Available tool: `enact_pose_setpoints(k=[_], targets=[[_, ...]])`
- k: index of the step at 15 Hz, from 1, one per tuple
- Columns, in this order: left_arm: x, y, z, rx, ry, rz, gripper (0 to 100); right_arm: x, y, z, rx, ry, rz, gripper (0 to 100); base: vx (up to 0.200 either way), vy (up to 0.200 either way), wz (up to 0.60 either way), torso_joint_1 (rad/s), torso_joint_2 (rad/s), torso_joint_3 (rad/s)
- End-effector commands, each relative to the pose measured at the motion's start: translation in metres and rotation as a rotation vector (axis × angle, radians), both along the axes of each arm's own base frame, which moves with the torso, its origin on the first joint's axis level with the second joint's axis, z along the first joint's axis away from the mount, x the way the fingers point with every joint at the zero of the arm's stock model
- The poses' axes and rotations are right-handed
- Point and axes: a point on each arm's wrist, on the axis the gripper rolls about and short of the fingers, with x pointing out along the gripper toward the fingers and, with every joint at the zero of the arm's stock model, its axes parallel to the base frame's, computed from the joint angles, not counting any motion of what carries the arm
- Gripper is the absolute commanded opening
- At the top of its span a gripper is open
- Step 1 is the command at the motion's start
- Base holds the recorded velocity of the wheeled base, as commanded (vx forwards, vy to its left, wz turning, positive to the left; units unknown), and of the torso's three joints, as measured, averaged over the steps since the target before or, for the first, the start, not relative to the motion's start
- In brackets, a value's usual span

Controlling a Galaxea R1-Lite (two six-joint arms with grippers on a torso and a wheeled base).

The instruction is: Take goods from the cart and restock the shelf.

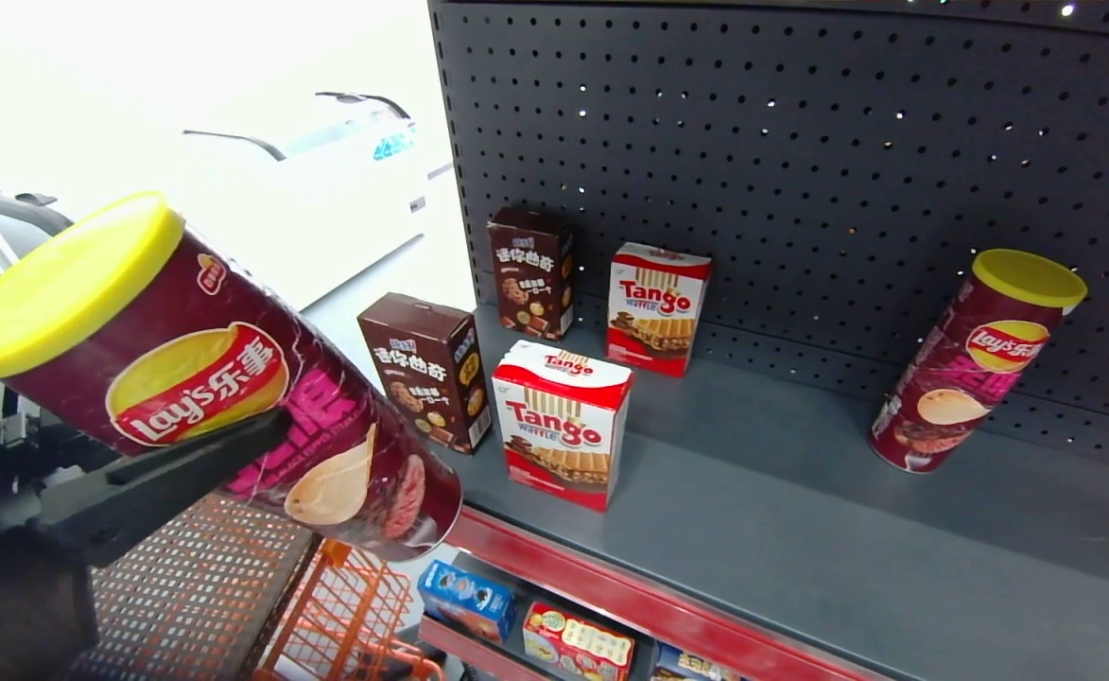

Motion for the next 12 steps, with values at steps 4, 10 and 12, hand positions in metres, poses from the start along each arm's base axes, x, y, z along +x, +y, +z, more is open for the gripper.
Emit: enact_pose_setpoints(k=[4,10,12], targets=[[0.004,-0.008,-0.007,0.016,0.038,-0.044,0,0.0,0.0,0.0,0.0,-0.001,0.0,100,0.0,0.0,0.0,0.0,0.0,0.0],[0.009,-0.018,-0.012,0.034,0.073,-0.096,0,0.0,0.0,0.0,0.0,-0.001,0.004,100,0.0,0.0,0.0,0.0,0.0,0.0],[0.014,-0.024,-0.015,0.049,0.088,-0.111,0,0.0,0.0,0.0,0.0,-0.001,0.004,100,0.0,0.0,0.0,0.0,0.0,0.0]])
